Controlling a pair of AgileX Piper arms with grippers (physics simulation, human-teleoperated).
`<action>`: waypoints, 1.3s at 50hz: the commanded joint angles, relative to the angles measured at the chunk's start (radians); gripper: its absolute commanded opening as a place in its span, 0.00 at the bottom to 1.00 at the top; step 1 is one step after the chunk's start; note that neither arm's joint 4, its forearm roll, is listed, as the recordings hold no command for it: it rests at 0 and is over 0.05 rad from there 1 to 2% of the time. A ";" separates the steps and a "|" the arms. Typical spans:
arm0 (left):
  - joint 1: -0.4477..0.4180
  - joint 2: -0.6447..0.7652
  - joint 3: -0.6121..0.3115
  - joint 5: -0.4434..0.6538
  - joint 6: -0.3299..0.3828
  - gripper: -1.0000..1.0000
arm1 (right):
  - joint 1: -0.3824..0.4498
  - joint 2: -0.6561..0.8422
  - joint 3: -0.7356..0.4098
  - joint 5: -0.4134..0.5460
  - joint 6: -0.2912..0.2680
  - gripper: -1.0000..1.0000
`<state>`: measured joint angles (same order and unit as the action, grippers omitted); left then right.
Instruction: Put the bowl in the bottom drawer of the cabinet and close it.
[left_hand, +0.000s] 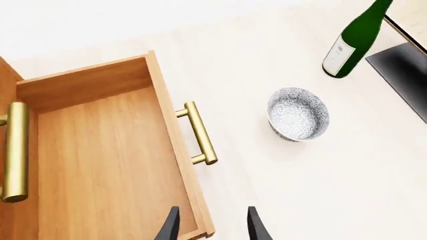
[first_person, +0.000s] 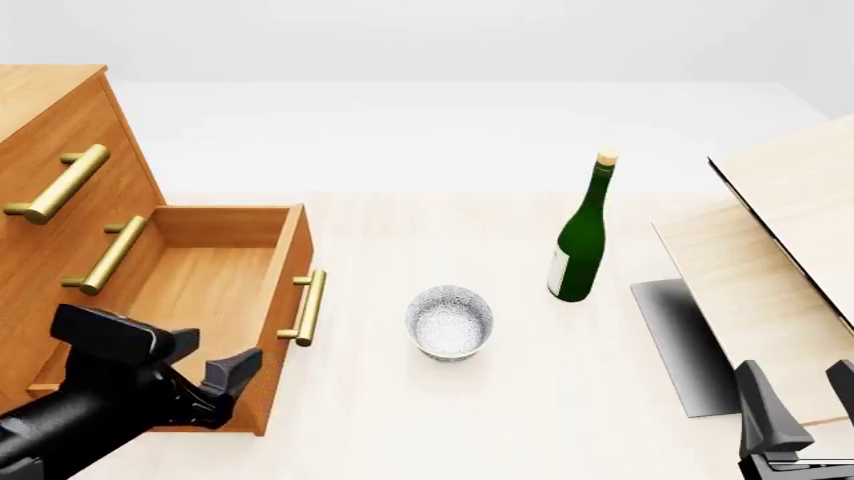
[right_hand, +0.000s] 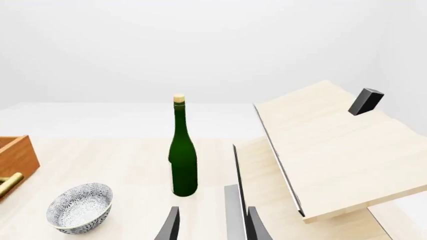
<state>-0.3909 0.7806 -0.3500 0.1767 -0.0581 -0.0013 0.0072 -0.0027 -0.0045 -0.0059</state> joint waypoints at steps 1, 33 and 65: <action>0.006 -0.130 -0.015 0.054 0.015 1.00 | 0.000 -0.001 0.000 0.001 0.000 1.00; 0.033 -0.286 -0.043 0.001 0.054 1.00 | 0.000 -0.001 0.000 0.001 0.000 1.00; -0.033 -0.091 -0.042 -0.227 -0.010 1.00 | 0.000 -0.001 0.000 0.001 0.000 1.00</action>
<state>-0.4104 0.6234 -0.3912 0.0263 -0.0387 -0.0013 0.0072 -0.0027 -0.0045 -0.0059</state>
